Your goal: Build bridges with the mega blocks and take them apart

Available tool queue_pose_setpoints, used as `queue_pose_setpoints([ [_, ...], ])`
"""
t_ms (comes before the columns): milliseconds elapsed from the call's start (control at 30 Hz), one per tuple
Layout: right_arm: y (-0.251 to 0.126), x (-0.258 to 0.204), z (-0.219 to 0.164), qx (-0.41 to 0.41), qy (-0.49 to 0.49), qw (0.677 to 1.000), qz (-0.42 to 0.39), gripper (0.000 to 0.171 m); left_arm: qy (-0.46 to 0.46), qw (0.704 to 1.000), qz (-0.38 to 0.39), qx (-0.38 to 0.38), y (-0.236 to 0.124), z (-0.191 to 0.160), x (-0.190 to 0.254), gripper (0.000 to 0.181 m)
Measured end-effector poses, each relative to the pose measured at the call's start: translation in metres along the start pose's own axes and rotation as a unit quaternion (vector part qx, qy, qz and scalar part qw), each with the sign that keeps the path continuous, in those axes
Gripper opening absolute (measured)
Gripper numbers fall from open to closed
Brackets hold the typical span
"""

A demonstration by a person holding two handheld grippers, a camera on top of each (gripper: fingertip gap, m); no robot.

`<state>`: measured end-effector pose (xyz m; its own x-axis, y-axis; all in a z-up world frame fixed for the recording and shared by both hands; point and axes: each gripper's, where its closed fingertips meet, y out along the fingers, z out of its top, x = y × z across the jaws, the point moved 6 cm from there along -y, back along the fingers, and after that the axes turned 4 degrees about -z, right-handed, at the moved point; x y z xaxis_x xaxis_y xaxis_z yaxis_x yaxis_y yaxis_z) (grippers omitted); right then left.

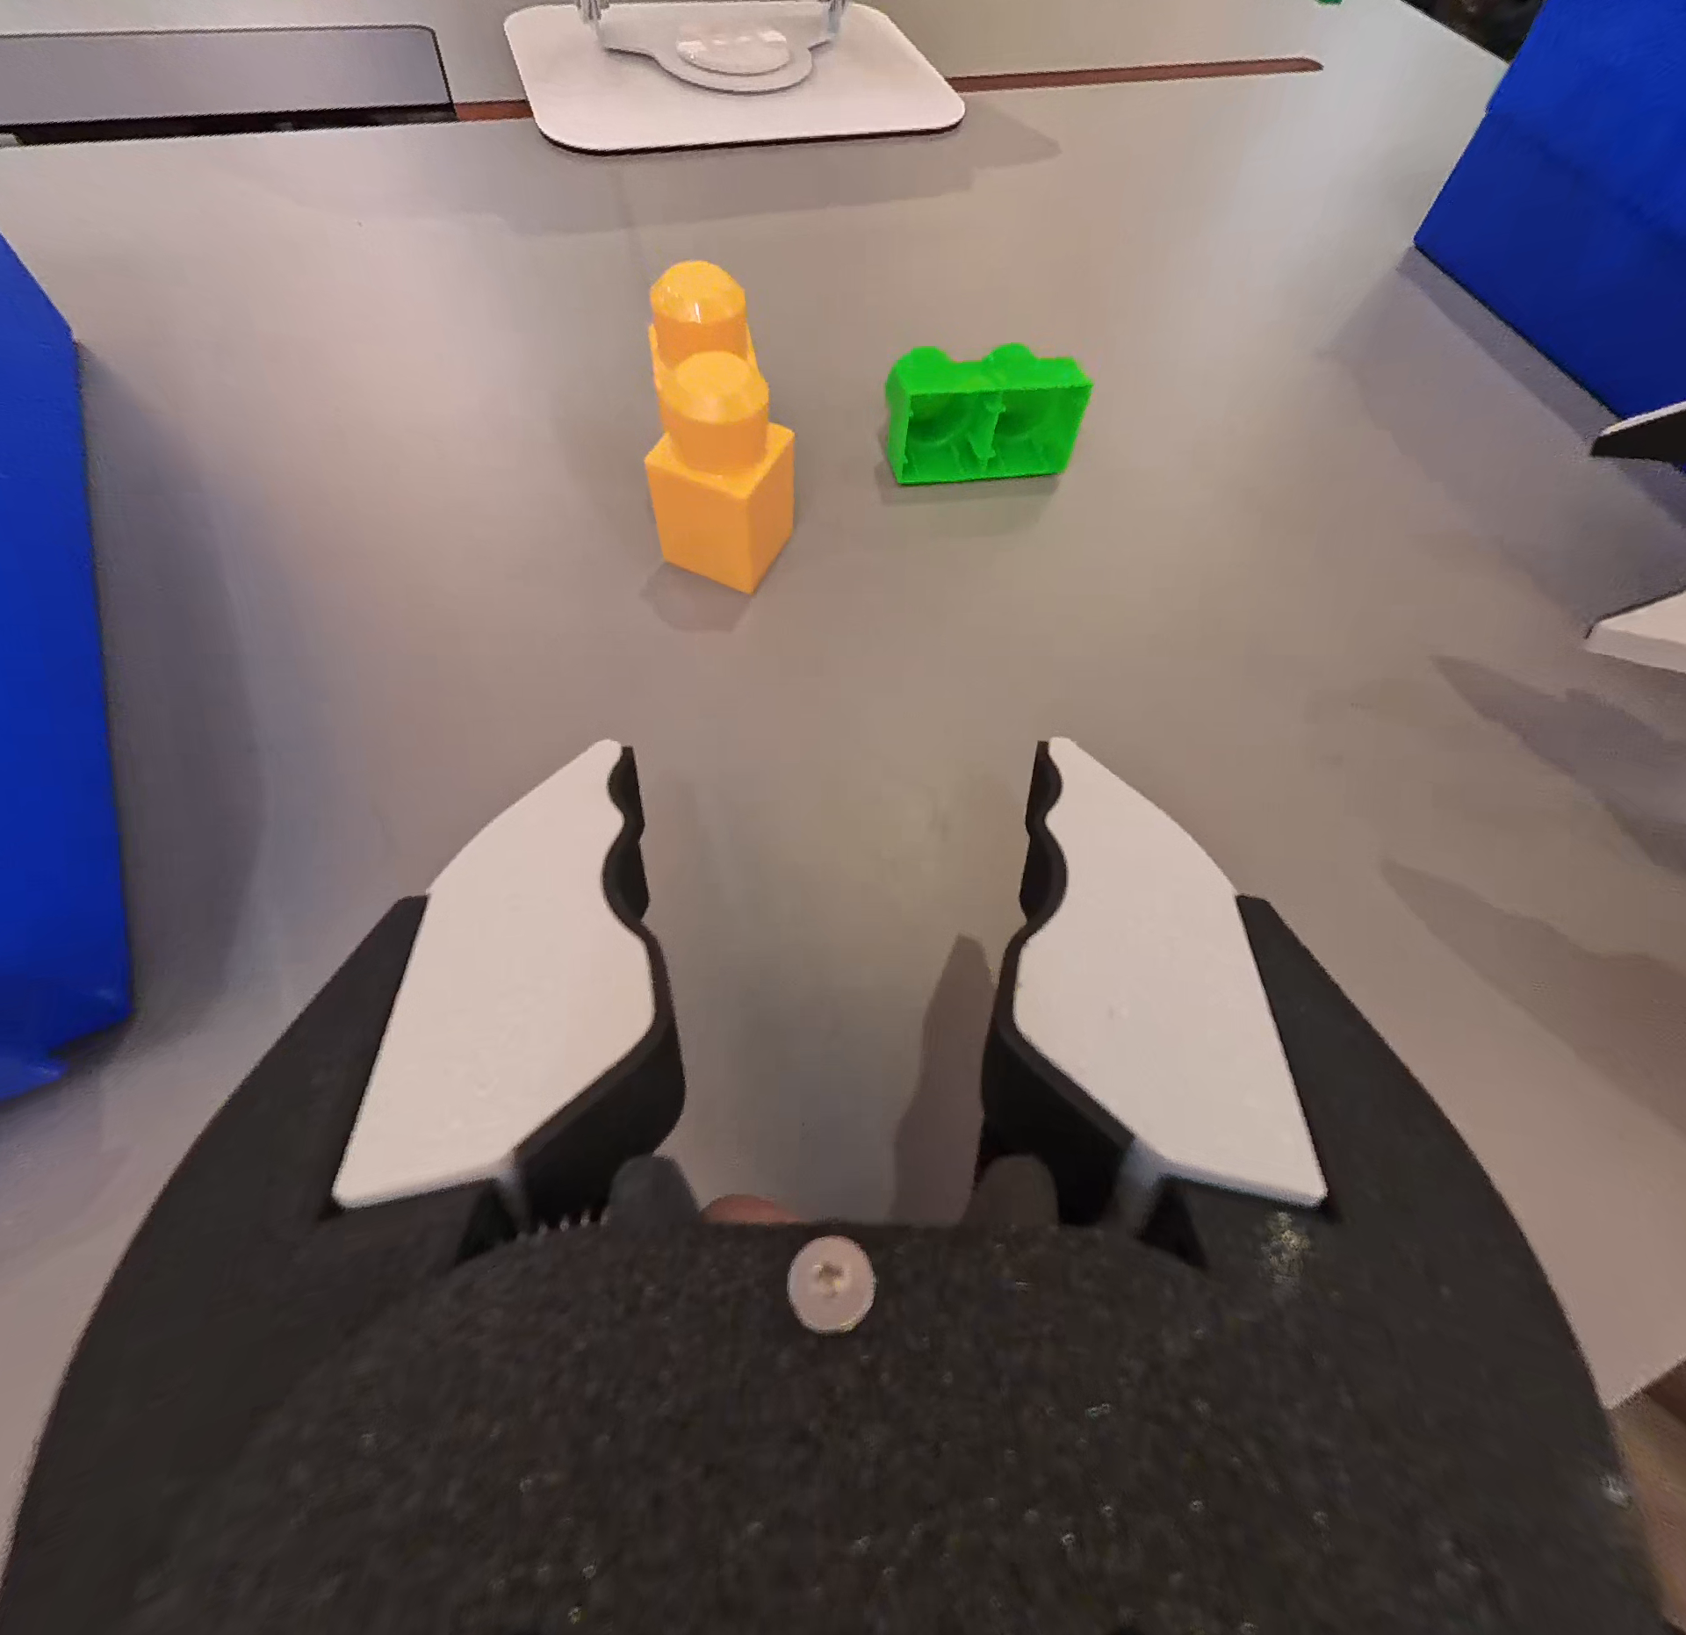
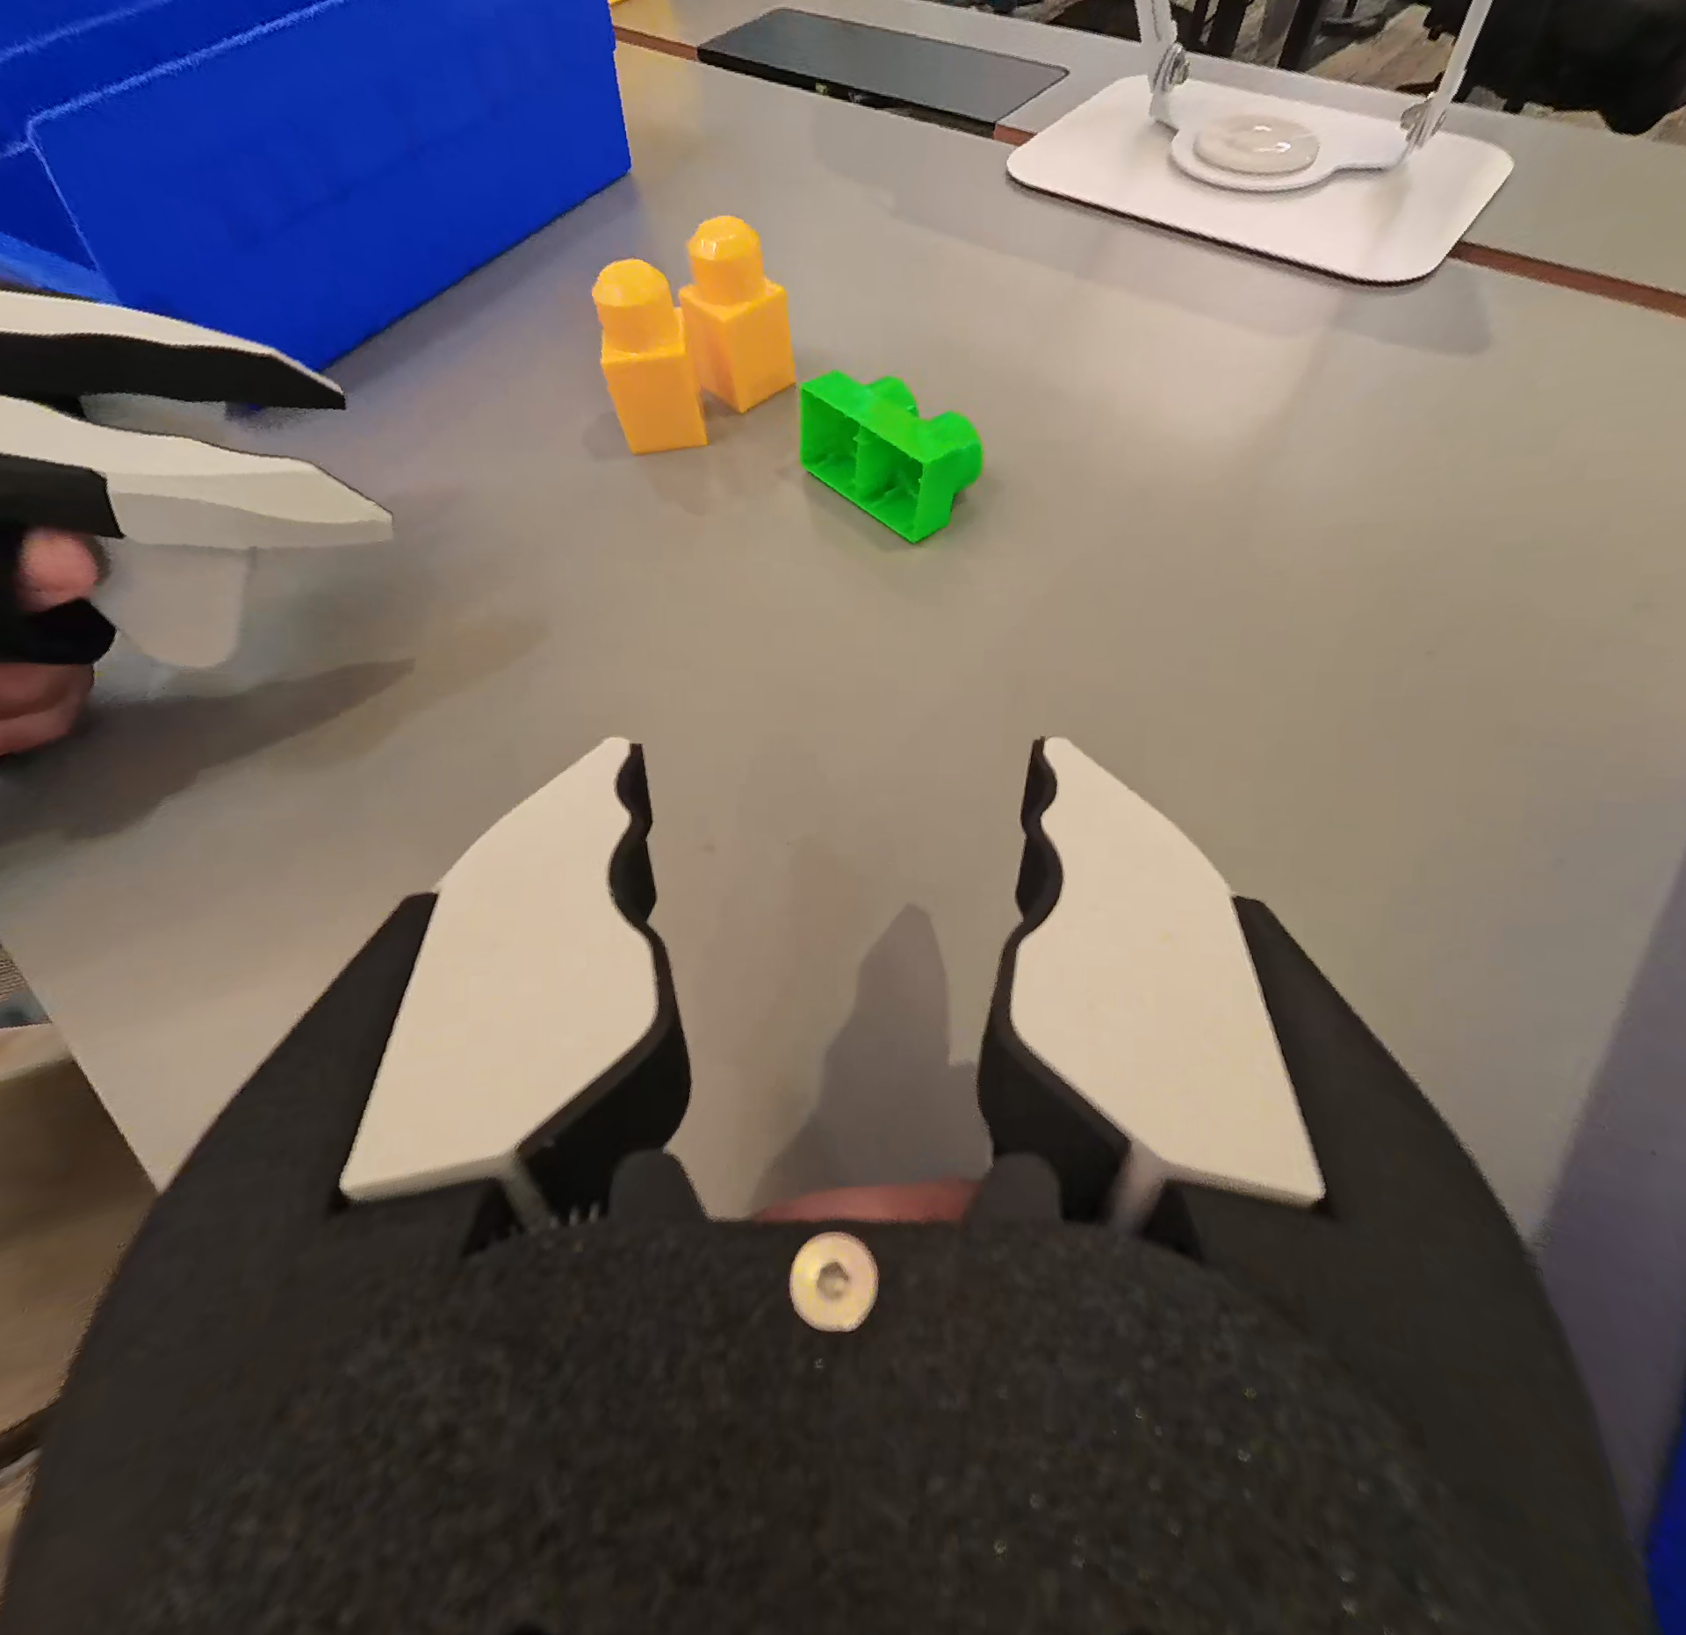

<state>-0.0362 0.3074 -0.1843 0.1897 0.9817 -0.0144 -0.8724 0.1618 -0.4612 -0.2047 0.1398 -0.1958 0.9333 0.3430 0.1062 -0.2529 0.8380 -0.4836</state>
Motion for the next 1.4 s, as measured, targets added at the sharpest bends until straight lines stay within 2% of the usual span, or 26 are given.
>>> queue_pose_setpoints([
  [233, -0.002, 0.009, 0.006, 0.012, 0.001, 1.0, 0.0, 0.078, 0.002, 0.999, -0.003, -0.046, 0.029, 0.011, -0.016, 0.085],
  [400, -0.006, 0.013, 0.006, 0.024, 0.009, 1.0, 0.004, 0.077, -0.044, 0.99, -0.091, -0.098, 0.067, 0.017, -0.008, 0.071],
  [533, -0.007, 0.02, 0.005, 0.028, 0.021, 0.999, 0.002, 0.076, -0.034, 0.994, -0.03, -0.095, 0.077, 0.025, -0.02, 0.062],
  [733, -0.005, 0.023, 0.003, 0.027, 0.027, 0.999, 0.009, 0.075, -0.042, 0.993, 0.019, -0.105, 0.082, 0.025, -0.036, 0.029],
  [900, -0.003, 0.026, 0.002, 0.027, 0.037, 0.999, 0.012, 0.075, -0.034, 0.991, 0.004, -0.127, 0.094, 0.025, -0.03, 0.034],
  [1233, -0.002, 0.032, -0.001, 0.024, 0.047, 0.999, 0.012, 0.075, -0.049, 0.991, -0.027, -0.125, 0.094, 0.026, -0.01, 0.033],
  [1400, -0.003, 0.034, -0.001, 0.027, 0.05, 0.998, 0.011, 0.075, -0.042, 0.993, -0.063, -0.093, 0.089, 0.031, 0.011, 0.031],
])
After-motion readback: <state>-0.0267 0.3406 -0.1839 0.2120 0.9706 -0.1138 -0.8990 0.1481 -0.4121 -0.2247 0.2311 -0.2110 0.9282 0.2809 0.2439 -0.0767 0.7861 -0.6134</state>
